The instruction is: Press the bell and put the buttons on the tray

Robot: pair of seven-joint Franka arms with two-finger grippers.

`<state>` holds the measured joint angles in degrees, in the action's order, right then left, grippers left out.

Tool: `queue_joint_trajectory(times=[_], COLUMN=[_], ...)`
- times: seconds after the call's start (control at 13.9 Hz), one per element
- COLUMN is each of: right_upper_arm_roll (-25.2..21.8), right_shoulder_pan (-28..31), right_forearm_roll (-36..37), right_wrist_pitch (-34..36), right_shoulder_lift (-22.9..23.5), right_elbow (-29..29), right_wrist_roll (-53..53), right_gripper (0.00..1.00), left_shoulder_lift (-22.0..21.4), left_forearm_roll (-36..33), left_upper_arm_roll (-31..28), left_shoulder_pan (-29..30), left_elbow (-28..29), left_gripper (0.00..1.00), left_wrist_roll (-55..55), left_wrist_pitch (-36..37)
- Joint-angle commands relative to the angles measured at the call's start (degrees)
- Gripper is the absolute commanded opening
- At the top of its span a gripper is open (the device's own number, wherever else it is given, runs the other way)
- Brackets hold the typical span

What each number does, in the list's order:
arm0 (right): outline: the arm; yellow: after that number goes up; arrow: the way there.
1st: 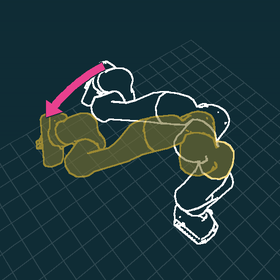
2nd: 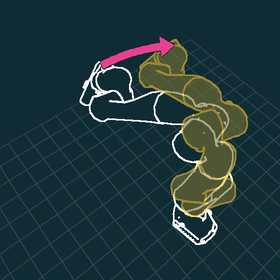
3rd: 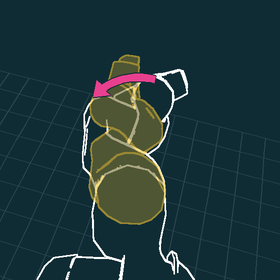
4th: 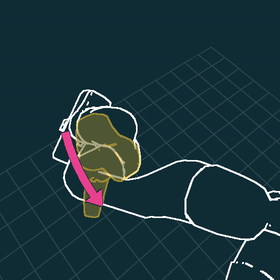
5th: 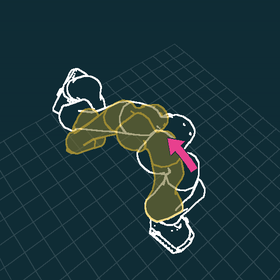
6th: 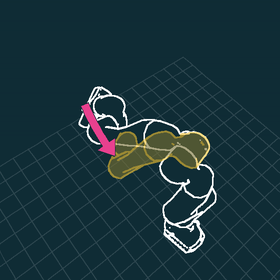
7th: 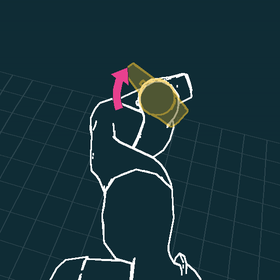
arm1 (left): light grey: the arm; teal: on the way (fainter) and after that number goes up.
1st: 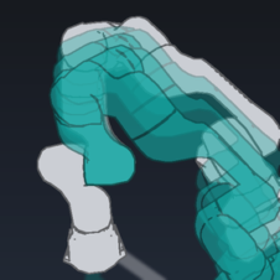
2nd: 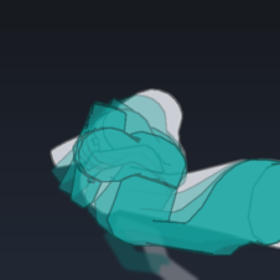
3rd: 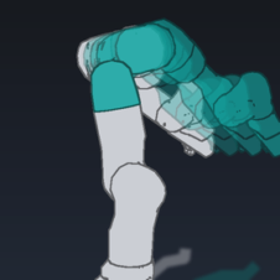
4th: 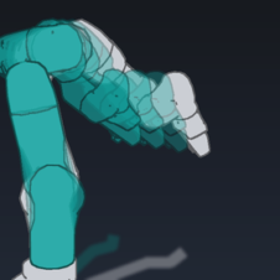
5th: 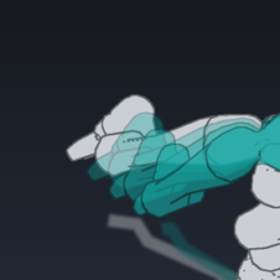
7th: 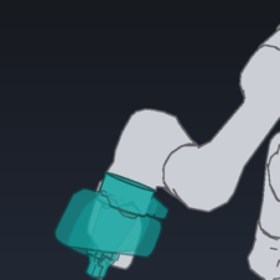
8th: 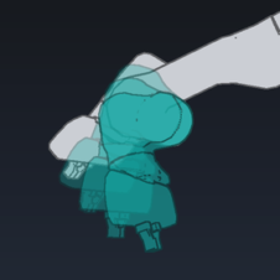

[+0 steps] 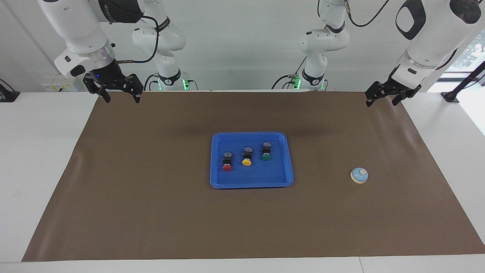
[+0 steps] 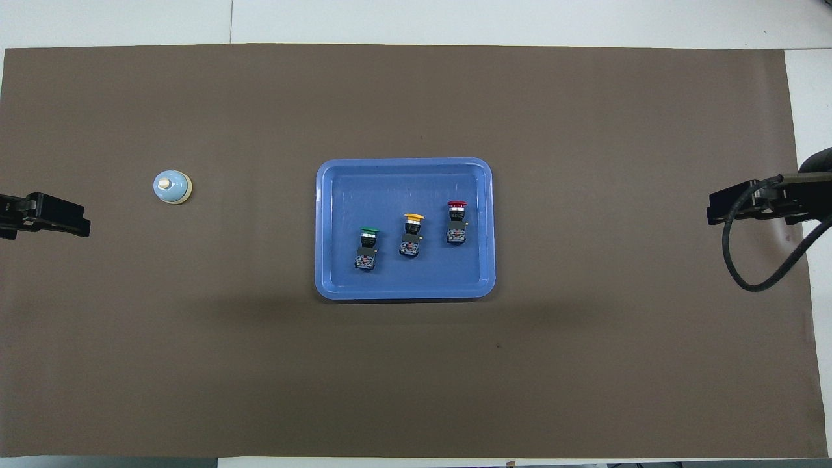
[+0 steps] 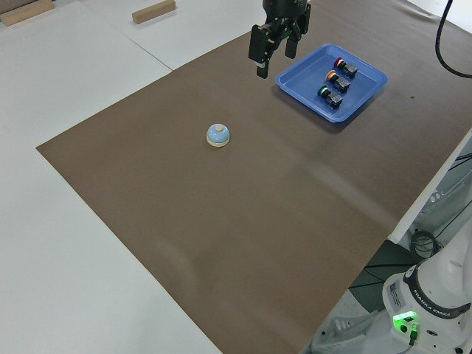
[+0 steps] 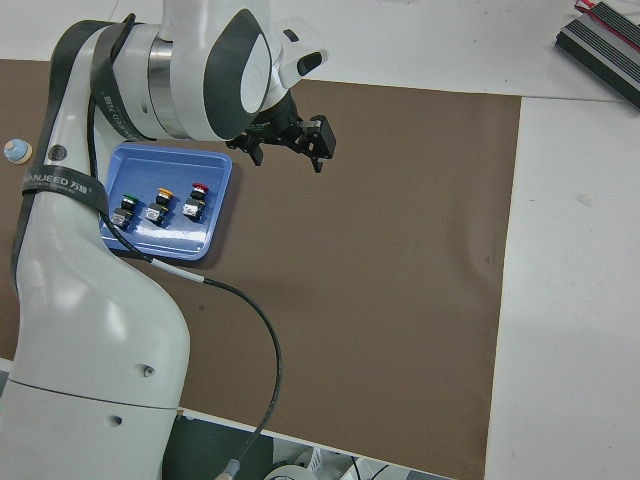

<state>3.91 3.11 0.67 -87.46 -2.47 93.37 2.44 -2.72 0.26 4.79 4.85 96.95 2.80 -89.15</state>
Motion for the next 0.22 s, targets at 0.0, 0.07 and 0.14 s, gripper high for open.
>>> queue_joint_trajectory(times=[0.0,0.07,0.14], right_upper_arm_roll=[0.6,0.7,0.7], right_shoulder_pan=[1.1,1.1,1.1], right_forearm_roll=[-0.9,-0.8,-0.8], right_wrist_pitch=[0.6,0.6,0.6], right_shoulder_lift=[-1.0,-1.0,-1.0], right_elbow=[0.9,0.9,0.9], right_wrist_roll=[-1.6,-1.6,-1.6], right_gripper=[1.0,1.0,1.0], left_shoulder_lift=[0.3,0.2,0.2], left_forearm_roll=[1.8,1.8,1.8], left_upper_arm_roll=[-0.4,-0.4,-0.4], left_shoulder_pan=[-0.2,-0.2,-0.2], left_elbow=[-0.6,-0.5,-0.5], left_gripper=[1.0,1.0,1.0], left_wrist_roll=[1.2,1.2,1.2], left_wrist_pitch=[-0.2,-0.2,-0.1])
